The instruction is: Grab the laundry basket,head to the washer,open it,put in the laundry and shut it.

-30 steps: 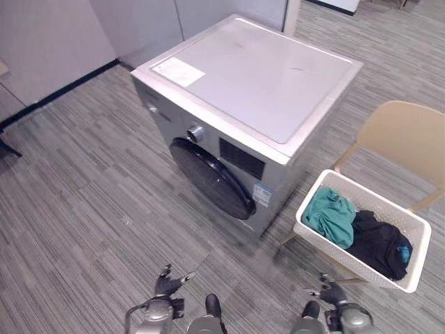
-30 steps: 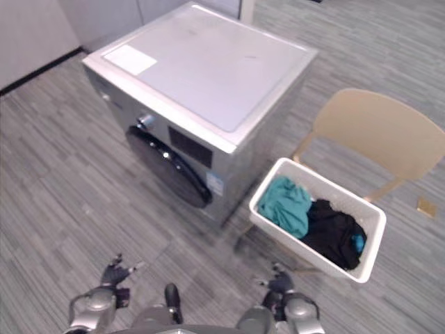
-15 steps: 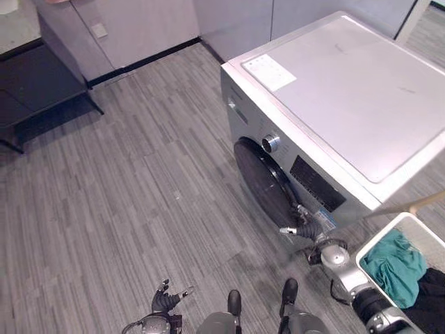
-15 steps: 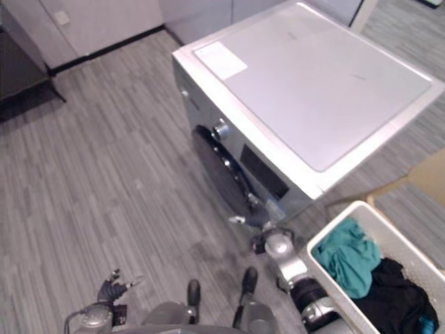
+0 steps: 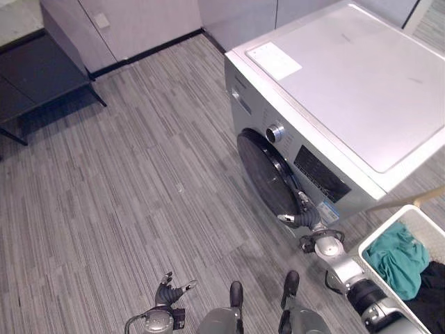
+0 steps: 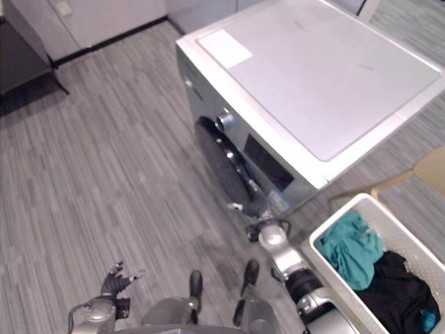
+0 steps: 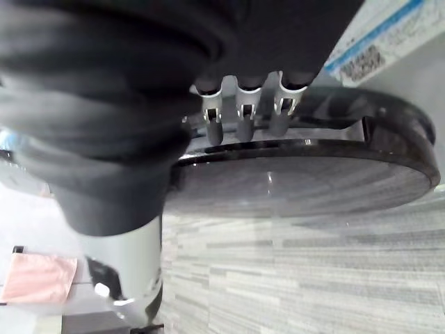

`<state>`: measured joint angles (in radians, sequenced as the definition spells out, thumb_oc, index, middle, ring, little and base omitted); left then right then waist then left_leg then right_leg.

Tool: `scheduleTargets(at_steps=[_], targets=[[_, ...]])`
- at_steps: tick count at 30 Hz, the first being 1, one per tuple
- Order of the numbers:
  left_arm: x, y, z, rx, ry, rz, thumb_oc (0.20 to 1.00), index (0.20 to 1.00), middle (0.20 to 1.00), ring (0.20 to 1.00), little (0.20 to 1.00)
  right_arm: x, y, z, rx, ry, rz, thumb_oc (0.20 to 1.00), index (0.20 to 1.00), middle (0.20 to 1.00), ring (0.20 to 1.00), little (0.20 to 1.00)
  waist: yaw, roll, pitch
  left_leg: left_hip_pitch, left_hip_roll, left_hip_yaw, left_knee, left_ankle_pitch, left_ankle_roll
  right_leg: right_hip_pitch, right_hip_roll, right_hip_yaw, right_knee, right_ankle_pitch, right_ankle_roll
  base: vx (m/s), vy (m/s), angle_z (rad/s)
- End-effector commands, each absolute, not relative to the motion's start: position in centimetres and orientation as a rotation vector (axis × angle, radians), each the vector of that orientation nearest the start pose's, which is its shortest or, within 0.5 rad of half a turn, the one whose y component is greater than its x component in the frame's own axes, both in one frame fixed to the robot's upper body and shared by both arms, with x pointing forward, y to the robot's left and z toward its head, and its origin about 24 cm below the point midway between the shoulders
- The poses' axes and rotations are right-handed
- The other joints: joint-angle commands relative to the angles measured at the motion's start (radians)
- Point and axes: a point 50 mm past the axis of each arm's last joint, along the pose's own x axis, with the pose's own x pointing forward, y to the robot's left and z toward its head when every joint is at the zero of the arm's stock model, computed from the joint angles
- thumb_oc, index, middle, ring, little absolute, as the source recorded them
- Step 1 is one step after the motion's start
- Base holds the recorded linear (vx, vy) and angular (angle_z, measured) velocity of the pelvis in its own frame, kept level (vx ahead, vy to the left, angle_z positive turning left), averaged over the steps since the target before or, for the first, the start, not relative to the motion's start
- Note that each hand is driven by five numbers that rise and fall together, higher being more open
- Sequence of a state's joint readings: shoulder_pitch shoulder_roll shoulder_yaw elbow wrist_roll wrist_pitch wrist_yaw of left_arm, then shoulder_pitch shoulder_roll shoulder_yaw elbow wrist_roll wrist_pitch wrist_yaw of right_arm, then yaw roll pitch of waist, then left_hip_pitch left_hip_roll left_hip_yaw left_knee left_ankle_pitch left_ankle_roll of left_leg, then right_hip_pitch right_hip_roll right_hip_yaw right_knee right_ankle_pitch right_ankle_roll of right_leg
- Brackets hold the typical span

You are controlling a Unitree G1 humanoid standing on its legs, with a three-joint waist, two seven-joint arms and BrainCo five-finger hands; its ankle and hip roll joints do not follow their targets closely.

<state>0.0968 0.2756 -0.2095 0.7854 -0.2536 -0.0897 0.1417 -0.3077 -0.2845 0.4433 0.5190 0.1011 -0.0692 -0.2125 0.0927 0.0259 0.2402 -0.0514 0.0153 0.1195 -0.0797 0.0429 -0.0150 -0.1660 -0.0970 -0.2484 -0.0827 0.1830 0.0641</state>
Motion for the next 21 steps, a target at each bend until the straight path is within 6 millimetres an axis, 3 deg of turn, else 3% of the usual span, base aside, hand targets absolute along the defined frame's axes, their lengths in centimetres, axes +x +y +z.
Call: scheduleTargets(at_steps=[1, 2, 3, 4, 5, 7, 10, 12, 15, 18, 21], targets=[[17.2, 22.6, -10.8, 0.222, 0.693, 0.143, 1.000, 1.000, 1.000, 1.000, 1.000, 29.7, -7.2, 1.9, -0.231, 0.077, 0.398, 1.000, 1.000, 1.000, 1.000, 1.000, 0.064, -0.028, 0.046, -0.035, -0.025, -0.035, -0.007, -0.002, -0.002, 0.044, -0.026, -0.005, 0.023, -0.140, 0.052, -0.06, 0.005, 0.05], [17.9, 22.4, -10.4, 0.219, 0.666, 0.138, 1.000, 1.000, 1.000, 1.000, 1.000, 29.6, -4.1, 3.0, -0.194, 0.037, 0.511, 1.000, 1.000, 1.000, 1.000, 1.000, 0.084, -0.027, 0.062, -0.047, -0.025, -0.043, -0.006, 0.003, -0.004, 0.036, -0.027, -0.010, 0.028, -0.139, 0.051, -0.04, 0.001, 0.02], [18.3, 22.3, -10.2, 0.218, 0.654, 0.136, 1.000, 1.000, 1.000, 1.000, 1.000, 29.4, -2.4, 3.8, -0.174, 0.011, 0.570, 1.000, 1.000, 1.000, 1.000, 1.000, 0.095, -0.029, 0.068, -0.054, -0.023, -0.047, -0.004, 0.006, -0.006, 0.032, -0.028, -0.014, 0.030, -0.138, 0.050, -0.06, -0.011, 0.02], [18.7, 21.9, -10.1, 0.214, 0.642, 0.126, 1.000, 1.000, 1.000, 1.000, 1.000, 29.1, 0.5, 5.6, -0.138, -0.050, 0.684, 1.000, 1.000, 1.000, 1.000, 1.000, 0.120, -0.033, 0.075, -0.069, -0.022, -0.060, -0.002, 0.014, -0.009, 0.026, -0.031, -0.027, 0.034, -0.139, 0.048, -0.03, -0.010, 0.15], [18.7, 21.9, -10.1, 0.214, 0.641, 0.126, 1.000, 1.000, 1.000, 1.000, 1.000, 29.1, 0.6, 5.7, -0.138, -0.051, 0.684, 1.000, 1.000, 1.000, 1.000, 1.000, 0.119, -0.034, 0.072, -0.073, -0.023, -0.061, -0.002, 0.016, -0.009, 0.023, -0.032, -0.028, 0.034, -0.138, 0.048, -0.02, -0.022, 0.14], [19.2, 21.6, -10.0, 0.211, 0.628, 0.117, 1.000, 1.000, 1.000, 1.000, 1.000, 28.7, 3.2, 8.0, -0.074, -0.116, 0.783, 1.000, 1.000, 1.000, 1.000, 1.000, 0.145, -0.039, 0.078, -0.085, -0.023, -0.074, 0.000, 0.020, -0.013, 0.020, -0.036, -0.043, 0.036, -0.139, 0.048, -0.01, -0.031, 0.31], [20.3, 21.6, -9.2, 0.215, 0.584, 0.110, 1.000, 1.000, 1.000, 1.000, 1.000, 28.6, 6.0, 15.8, 0.068, -0.365, 0.873, 1.000, 1.000, 1.000, 1.000, 1.000, 0.200, -0.042, 0.088, -0.109, -0.026, -0.110, 0.008, 0.026, -0.021, 0.024, -0.045, -0.089, 0.037, -0.143, 0.046, -0.01, -0.041, 0.60], [20.8, 21.7, -8.7, 0.212, 0.551, 0.106, 1.000, 1.000, 1.000, 1.000, 1.000, 29.4, 5.2, 18.5, 0.046, -0.481, 0.818, 1.000, 1.000, 1.000, 1.000, 1.000, 0.222, -0.037, 0.091, -0.124, -0.031, -0.130, 0.011, 0.030, -0.025, 0.024, -0.050, -0.115, 0.035, -0.143, 0.047, -0.01, -0.019, 0.60], [20.9, 21.9, -8.4, 0.216, 0.543, 0.109, 1.000, 1.000, 1.000, 1.000, 1.000, 30.5, 3.5, 18.6, -0.023, -0.499, 0.741, 1.000, 1.000, 1.000, 1.000, 1.000, 0.226, -0.038, 0.093, -0.130, -0.031, -0.136, 0.010, 0.033, -0.027, 0.024, -0.050, -0.123, 0.033, -0.142, 0.049, 0.00, 0.004, 0.39], [21.1, 22.2, -8.2, 0.232, 0.537, 0.107, 1.000, 1.000, 1.000, 1.000, 1.000, 31.7, 0.6, 16.8, -0.094, -0.446, 0.635, 1.000, 1.000, 1.000, 1.000, 1.000, 0.211, -0.051, 0.101, -0.137, -0.028, -0.127, 0.006, 0.034, -0.028, 0.018, -0.048, -0.119, 0.032, -0.137, 0.051, 0.00, 0.010, 0.16], [22.6, 21.3, -7.0, 0.261, 0.473, 0.081, 1.000, 1.000, 1.000, 1.000, 1.000, 31.0, -3.3, 12.4, -0.191, -0.344, 0.559, 1.000, 1.000, 1.000, 1.000, 1.000, 0.156, -0.067, 0.119, -0.139, -0.022, -0.097, 0.003, 0.029, -0.027, 0.002, -0.044, -0.094, 0.031, -0.126, 0.057, -0.02, 0.027, -0.11]])
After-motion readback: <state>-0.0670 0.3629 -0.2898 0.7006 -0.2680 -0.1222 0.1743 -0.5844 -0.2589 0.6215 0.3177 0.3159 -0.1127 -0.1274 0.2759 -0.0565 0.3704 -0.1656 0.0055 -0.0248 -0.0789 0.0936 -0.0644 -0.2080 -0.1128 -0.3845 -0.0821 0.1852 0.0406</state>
